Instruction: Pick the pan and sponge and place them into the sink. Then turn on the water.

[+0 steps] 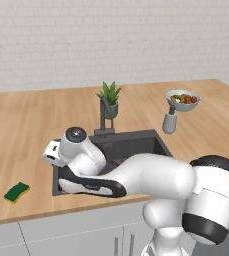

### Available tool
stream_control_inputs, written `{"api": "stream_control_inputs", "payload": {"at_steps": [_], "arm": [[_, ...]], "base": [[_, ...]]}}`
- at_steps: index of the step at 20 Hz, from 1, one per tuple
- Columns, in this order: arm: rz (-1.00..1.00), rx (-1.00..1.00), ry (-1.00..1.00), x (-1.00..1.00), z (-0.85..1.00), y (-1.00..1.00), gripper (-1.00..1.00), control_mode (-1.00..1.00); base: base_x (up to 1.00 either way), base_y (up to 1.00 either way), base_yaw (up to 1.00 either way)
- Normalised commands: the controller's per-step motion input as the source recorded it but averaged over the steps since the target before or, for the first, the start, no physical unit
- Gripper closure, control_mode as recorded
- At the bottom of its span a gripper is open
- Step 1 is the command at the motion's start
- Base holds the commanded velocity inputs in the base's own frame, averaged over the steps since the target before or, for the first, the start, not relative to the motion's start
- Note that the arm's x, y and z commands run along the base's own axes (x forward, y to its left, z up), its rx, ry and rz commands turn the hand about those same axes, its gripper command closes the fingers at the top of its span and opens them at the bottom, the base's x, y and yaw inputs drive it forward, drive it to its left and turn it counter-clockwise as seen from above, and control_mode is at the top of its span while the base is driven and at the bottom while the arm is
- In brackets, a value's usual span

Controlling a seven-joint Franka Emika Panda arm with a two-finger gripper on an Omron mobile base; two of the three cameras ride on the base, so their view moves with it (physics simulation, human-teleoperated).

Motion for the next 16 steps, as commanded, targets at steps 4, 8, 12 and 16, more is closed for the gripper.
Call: {"api": "stream_control_inputs", "payload": {"at_steps": [4, 8, 12, 16], "arm": [[0.13, 0.0, 0.2, 0.12, 0.0, 0.64, -1.0, -1.0], [0.12, -0.01, 0.1, 0.08, -0.22, 0.64, -1.0, -1.0], [0.04, -0.04, 0.0, 0.0, -0.43, 0.56, -1.0, -1.0], [0.0, -0.08, 0.0, 0.0, -0.34, 0.4, -1.0, -1.0]], "base": [[0.0, 0.0, 0.0], [0.0, 0.0, 0.0], [0.0, 0.0, 0.0], [0.0, 0.0, 0.0]]}}
